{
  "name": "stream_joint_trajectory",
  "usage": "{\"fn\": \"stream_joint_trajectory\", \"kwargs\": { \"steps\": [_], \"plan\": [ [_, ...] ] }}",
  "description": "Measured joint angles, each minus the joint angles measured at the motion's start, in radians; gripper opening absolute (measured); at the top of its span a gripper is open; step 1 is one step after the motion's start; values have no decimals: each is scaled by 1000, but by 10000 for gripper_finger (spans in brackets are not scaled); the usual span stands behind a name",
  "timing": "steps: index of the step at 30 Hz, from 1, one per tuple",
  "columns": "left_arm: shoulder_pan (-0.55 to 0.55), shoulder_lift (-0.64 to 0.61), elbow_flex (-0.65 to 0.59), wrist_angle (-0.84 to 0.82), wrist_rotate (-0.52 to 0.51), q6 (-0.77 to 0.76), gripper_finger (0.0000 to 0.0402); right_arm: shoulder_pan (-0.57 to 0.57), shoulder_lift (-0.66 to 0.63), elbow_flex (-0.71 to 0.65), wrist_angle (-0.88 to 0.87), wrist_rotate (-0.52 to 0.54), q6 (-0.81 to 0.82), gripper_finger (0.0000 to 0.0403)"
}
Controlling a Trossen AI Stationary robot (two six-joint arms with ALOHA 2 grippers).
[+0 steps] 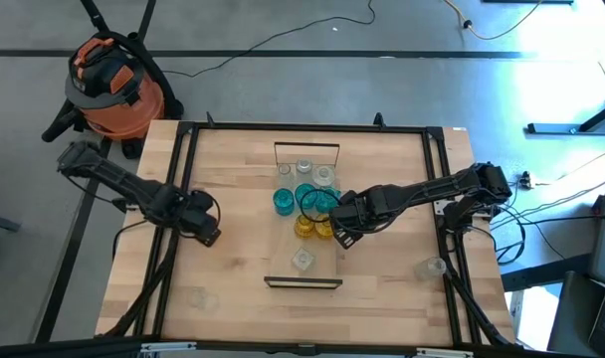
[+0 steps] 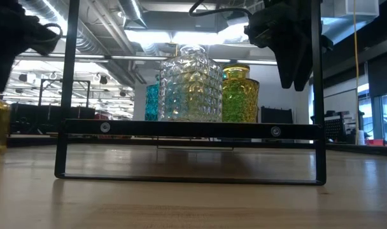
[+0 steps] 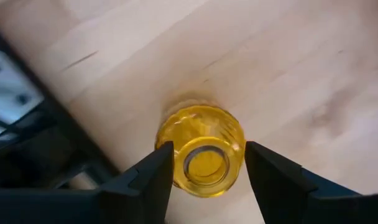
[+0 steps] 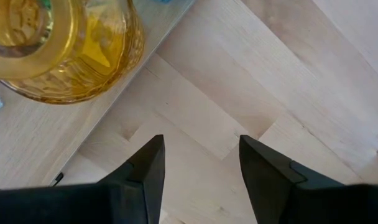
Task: Sort vases onto shelf
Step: Put the yellow vase on the shelf aligned with the other yellow vase
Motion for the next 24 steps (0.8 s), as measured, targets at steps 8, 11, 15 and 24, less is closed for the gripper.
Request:
{"fn": "stream_joint_trajectory", "kwargs": {
  "steps": [8,11,15,24],
  "plan": [
    [39,0,-38,62,50,25,190,0,0,0,0,0,-1,170],
    [42,0,-39,62,69,33,190,0,0,0,0,-1,-1,170],
    [42,-1,-39,62,89,32,190,0,0,0,0,-1,-1,170],
    [42,-1,-39,73,121,28,157,0,0,0,4,-1,-1,170]
  ]
}}
